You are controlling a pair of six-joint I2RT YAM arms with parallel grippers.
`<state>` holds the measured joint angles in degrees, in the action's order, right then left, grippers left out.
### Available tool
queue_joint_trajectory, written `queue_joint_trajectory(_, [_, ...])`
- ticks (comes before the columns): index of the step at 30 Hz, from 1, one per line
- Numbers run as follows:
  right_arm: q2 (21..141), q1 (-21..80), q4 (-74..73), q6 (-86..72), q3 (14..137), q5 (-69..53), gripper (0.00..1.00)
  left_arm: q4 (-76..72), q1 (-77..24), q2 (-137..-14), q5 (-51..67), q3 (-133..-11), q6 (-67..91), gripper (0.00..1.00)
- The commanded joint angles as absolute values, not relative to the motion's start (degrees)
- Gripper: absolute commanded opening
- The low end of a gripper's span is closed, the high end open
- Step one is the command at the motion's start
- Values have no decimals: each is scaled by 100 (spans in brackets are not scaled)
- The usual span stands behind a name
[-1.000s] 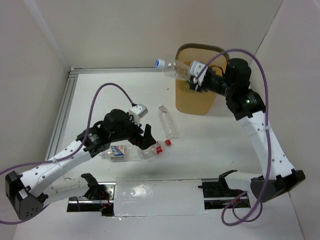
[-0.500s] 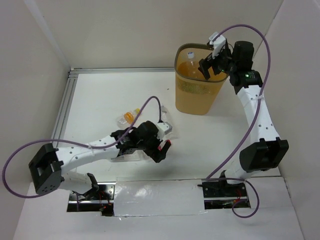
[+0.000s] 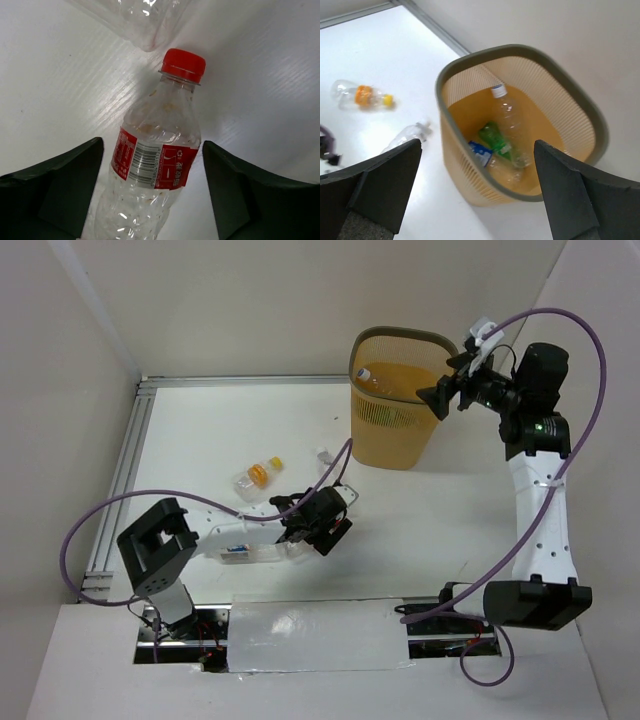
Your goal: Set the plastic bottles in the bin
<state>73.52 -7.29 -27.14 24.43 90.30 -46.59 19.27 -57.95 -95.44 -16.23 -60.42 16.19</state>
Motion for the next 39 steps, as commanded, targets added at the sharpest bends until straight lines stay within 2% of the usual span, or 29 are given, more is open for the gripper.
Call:
queue_joint_trajectory(1, [7189,-800,-3119,2479,8772,-5176,100,1872,-5827,-9773,-1811,-6223,1415,88])
queue_joint_trajectory(3, [7076,-1009,-3198,2531,8719,-5430,99,1872,-5827,-9773,-1680,-6170,1362,68])
queue_joint_trajectory(4, [7075,-1011,-3199,2531,8667,-5527,99,1872,-5827,-9773,-1679,-6170,1362,68])
queue_joint_trajectory(5, [7075,-1089,-3199,2531,8666,-5607,97,1872,-5827,-9773,-1679,-6109,1362,59])
queue_joint_trajectory(7, [7014,-1142,-3330,2531,8596,-5739,95,1872,-5827,-9721,-1617,-6108,1362,53])
queue_joint_trajectory(9, [7014,-1143,-3436,2689,8543,-5739,89,1959,-5827,-9485,-1407,-6283,1362,40])
queue_joint_trajectory(10, [7014,-1195,-3689,2863,8543,-5739,77,2082,-5827,-9248,-1232,-6554,1362,36])
queue_joint_trajectory(11, [7014,-1195,-3691,2978,8543,-5739,77,2135,-5827,-9246,-1135,-6722,1362,35])
queue_joint_trajectory(12, [7014,-1195,-3796,3101,8543,-5739,52,2136,-5827,-8976,-1021,-6898,1362,33])
queue_joint_trajectory(14, [6952,-1274,-3946,3295,8377,-5739,28,2197,-5827,-8703,-809,-7258,1362,28])
queue_joint_trajectory(16, [6708,-1397,-3999,3524,8043,-5739,10,2136,-5827,-8387,-485,-7829,1231,27])
queue_joint_trajectory(18, [6522,-1397,-3903,3664,7762,-5739,8,2031,-5827,-8262,-99,-8390,1143,24])
queue_joint_trajectory(24, [5863,-1397,-3727,3885,6900,-5336,7,1592,-5353,-8560,289,-9919,1020,24])
queue_joint_trajectory(26, [5643,-1397,-3727,3964,6637,-5283,0,1162,-5090,-8788,351,-10299,1020,24])
queue_joint_trajectory(29, [5362,-1397,-3735,4113,6294,-5282,0,495,-4721,-9289,142,-10818,1405,26])
queue_joint_trajectory(33, [5159,-1397,-3788,4297,5898,-5484,0,-1357,-4298,-9948,97,-11090,2405,30])
queue_joint_trajectory(35, [5098,-1397,-3788,4298,5652,-5484,0,-1581,-4141,-10560,18,-11468,2662,32])
queue_joint_trajectory(38, [5036,-1345,-3788,4245,5371,-5484,18,-1879,-4017,-11178,-141,-12216,2917,38])
queue_joint_trajectory(39, [5036,-1275,-3788,4245,5309,-5484,27,-2116,-4017,-11449,-141,-12217,2918,44])
